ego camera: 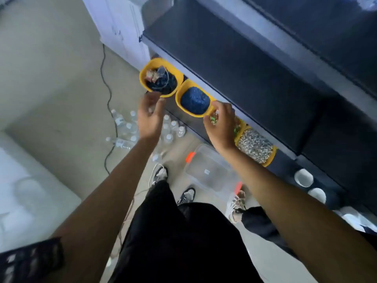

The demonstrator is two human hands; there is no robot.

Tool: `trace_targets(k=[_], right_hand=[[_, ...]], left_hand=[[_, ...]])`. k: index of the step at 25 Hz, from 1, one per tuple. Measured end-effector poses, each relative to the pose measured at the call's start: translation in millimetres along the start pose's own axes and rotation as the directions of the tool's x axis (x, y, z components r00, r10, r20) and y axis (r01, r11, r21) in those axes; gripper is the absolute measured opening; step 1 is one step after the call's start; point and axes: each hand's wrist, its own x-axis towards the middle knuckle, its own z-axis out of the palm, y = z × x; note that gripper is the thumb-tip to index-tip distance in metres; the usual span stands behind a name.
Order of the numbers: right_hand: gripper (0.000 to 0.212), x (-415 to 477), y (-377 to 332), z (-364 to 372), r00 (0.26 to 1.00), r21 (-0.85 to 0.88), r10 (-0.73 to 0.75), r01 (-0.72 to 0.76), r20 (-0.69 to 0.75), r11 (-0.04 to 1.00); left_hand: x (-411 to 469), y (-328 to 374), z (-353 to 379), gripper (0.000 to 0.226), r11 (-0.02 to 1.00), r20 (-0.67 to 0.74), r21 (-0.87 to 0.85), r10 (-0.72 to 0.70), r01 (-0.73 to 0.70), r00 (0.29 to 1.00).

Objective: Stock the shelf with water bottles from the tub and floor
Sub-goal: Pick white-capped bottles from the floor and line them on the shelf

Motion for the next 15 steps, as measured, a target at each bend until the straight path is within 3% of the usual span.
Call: trace_targets(k=[4,9,15], right_hand=[[0.038,-41.5,44.0,92.7,0.983,-0.078,0.017,-0.003,0.185,0.997],[0.043,-89.6,118.2,227.9,0.891,-0.225,0.137,-0.041,0.433,0.973],[0.056,-92.8,201.5,380.9,0.777,-0.339,0.283,-0.096,0.562,0.936]], left_hand=[[22.6,-101.4,-54.8,0.015,0.996,-0.102,0.047,-0.07,0.075,0.992],[38.1,-267.9,-96.0,0.036,0.957,-0.161,0.156,-0.219,0.244,0.962],[62.8,-450.4,-84.6,0.054,0.915,-0.126,0.249,-0.294,0.317,0.948]])
